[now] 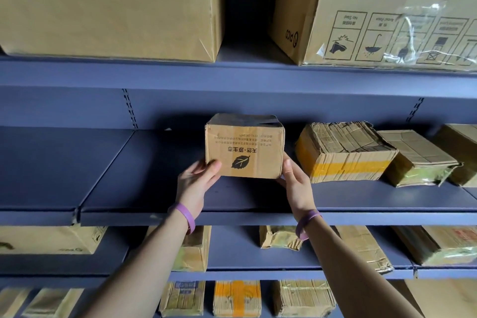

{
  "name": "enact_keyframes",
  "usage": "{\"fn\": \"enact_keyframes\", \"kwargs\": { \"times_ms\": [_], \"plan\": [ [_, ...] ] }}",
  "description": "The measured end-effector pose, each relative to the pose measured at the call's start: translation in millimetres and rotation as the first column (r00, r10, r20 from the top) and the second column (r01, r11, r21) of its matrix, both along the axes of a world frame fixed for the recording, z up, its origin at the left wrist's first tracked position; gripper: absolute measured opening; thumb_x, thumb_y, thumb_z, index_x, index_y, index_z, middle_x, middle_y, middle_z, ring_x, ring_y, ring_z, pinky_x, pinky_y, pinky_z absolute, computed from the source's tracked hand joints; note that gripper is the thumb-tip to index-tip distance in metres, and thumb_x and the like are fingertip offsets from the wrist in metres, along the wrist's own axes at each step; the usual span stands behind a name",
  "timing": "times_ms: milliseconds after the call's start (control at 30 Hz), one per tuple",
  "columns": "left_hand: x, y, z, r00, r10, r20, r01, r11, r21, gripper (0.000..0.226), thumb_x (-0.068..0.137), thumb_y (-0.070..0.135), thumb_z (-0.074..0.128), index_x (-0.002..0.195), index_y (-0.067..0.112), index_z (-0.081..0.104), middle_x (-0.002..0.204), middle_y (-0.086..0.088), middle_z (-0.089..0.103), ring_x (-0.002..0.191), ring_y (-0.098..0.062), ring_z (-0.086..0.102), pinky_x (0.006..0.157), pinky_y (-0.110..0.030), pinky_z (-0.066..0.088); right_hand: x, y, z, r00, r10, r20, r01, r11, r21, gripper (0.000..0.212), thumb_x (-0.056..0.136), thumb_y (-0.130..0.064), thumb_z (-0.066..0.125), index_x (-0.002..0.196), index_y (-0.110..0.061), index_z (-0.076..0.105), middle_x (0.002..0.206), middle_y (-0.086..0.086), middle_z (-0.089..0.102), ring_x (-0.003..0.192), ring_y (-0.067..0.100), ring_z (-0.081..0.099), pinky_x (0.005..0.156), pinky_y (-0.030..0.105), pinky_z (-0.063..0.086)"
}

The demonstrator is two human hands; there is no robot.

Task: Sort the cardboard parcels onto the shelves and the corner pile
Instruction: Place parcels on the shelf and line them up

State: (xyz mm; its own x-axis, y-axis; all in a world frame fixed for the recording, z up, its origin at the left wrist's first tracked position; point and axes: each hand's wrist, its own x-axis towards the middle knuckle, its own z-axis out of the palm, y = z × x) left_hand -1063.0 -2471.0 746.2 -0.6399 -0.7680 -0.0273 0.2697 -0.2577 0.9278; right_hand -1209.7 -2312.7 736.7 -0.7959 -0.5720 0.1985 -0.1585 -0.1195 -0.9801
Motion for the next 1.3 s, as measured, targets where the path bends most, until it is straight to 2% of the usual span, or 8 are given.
{"fn": "enact_keyframes", "kwargs": {
  "times_ms": [133, 200, 300, 400, 667, 833, 967, 1300],
  "plan": [
    [1.9, -2.8, 0.5, 1.0, -0.019, -0.002, 0.019, 0.999, 0.044, 0.025, 0.09, 0.018, 0.069, 0.114, 0.012, 0.069, 0.113, -0.004, 0.074, 0.107, -0.015, 0.069, 0.083, -0.02, 0.056, -5.2, -2.9, -3.8, 0.993, -0.068, 0.101, 0.07, 0.997, -0.02, 0.092, 0.076, -0.082, 0.052, 0.143, -0.018, 0.048, 0.138, 0.001, 0.059, 0.124, 0.017, 0.058, 0.104, 0.043, 0.049],
    [1.9, -5.0, 1.6, 0.999, -0.041, -0.016, 0.043, 0.995, 0.087, 0.026, 0.088, 0.026, 0.068, 0.112, 0.016, 0.069, 0.109, 0.0, 0.075, 0.105, -0.014, 0.07, 0.088, -0.023, 0.056, -8.3, -3.7, -3.5, 0.984, -0.078, 0.157, 0.083, 0.996, -0.026, 0.09, 0.078, -0.079, 0.053, 0.141, -0.015, 0.048, 0.134, 0.003, 0.061, 0.118, 0.016, 0.061, 0.098, 0.039, 0.053],
    [2.2, -10.0, 0.6, 0.997, -0.073, -0.013, 0.074, 0.989, 0.13, 0.041, 0.081, 0.04, 0.068, 0.116, 0.019, 0.067, 0.114, 0.002, 0.073, 0.108, -0.014, 0.068, 0.098, -0.03, 0.05, -6.7, -2.7, -1.1, 0.989, -0.042, 0.138, 0.046, 0.999, -0.027, 0.065, 0.09, -0.063, 0.049, 0.134, -0.016, 0.053, 0.114, -0.004, 0.068, 0.098, 0.004, 0.066, 0.077, 0.023, 0.055],
    [0.5, -12.9, -1.0, 0.997, -0.078, 0.007, 0.077, 0.989, 0.129, 0.036, 0.09, 0.041, 0.063, 0.119, 0.02, 0.063, 0.12, -0.003, 0.069, 0.114, -0.016, 0.064, 0.098, -0.029, 0.049, -7.5, -1.6, -0.4, 0.991, -0.015, 0.13, 0.017, 1.0, -0.013, 0.041, 0.096, -0.046, 0.045, 0.12, -0.017, 0.061, 0.098, -0.008, 0.071, 0.087, 0.004, 0.066, 0.075, 0.025, 0.056],
    [-4.6, -6.3, -4.2, 0.997, -0.049, -0.06, 0.047, 0.998, -0.038, 0.053, 0.091, 0.006, 0.066, 0.136, 0.025, 0.044, 0.109, -0.006, 0.068, 0.107, -0.009, 0.067, 0.091, -0.023, 0.054, -10.2, 2.1, -3.0, 0.98, -0.035, 0.196, 0.047, 0.997, -0.058, 0.007, 0.098, -0.015, 0.056, 0.095, -0.009, 0.055, 0.1, 0.009, 0.072, 0.089, 0.017, 0.072, 0.074, 0.029, 0.059],
    [-2.1, -3.7, -4.8, 0.996, -0.085, -0.014, 0.084, 0.992, -0.093, 0.046, 0.087, 0.014, 0.073, 0.128, 0.027, 0.056, 0.122, -0.006, 0.069, 0.123, -0.018, 0.061, 0.1, -0.026, 0.049, -9.4, 1.1, -4.3, 0.979, -0.058, 0.197, 0.074, 0.995, -0.073, 0.005, 0.096, -0.012, 0.058, 0.094, -0.007, 0.057, 0.098, 0.008, 0.073, 0.09, 0.018, 0.073, 0.073, 0.028, 0.06],
    [0.6, -4.3, -4.9, 0.953, -0.289, 0.089, 0.302, 0.932, -0.202, 0.069, 0.068, 0.045, 0.074, 0.133, 0.038, 0.051, 0.126, 0.008, 0.068, 0.125, -0.011, 0.058, 0.107, -0.035, 0.044, -9.6, -0.7, -3.7, 0.975, -0.065, 0.212, 0.091, 0.989, -0.117, 0.006, 0.095, -0.008, 0.06, 0.09, -0.005, 0.056, 0.095, 0.009, 0.073, 0.089, 0.019, 0.073, 0.072, 0.03, 0.06],
    [4.4, -5.3, -0.8, 0.94, -0.336, 0.053, 0.34, 0.918, -0.205, 0.054, 0.094, 0.023, 0.063, 0.143, 0.03, 0.043, 0.133, 0.001, 0.064, 0.122, -0.021, 0.062, 0.102, -0.04, 0.051, -7.0, -3.0, -5.3, 0.998, -0.014, 0.067, 0.014, 1.0, -0.002, 0.021, 0.101, -0.022, 0.051, 0.094, -0.011, 0.067, 0.1, 0.006, 0.072, 0.095, 0.019, 0.07, 0.078, 0.028, 0.059]
  ]
}}
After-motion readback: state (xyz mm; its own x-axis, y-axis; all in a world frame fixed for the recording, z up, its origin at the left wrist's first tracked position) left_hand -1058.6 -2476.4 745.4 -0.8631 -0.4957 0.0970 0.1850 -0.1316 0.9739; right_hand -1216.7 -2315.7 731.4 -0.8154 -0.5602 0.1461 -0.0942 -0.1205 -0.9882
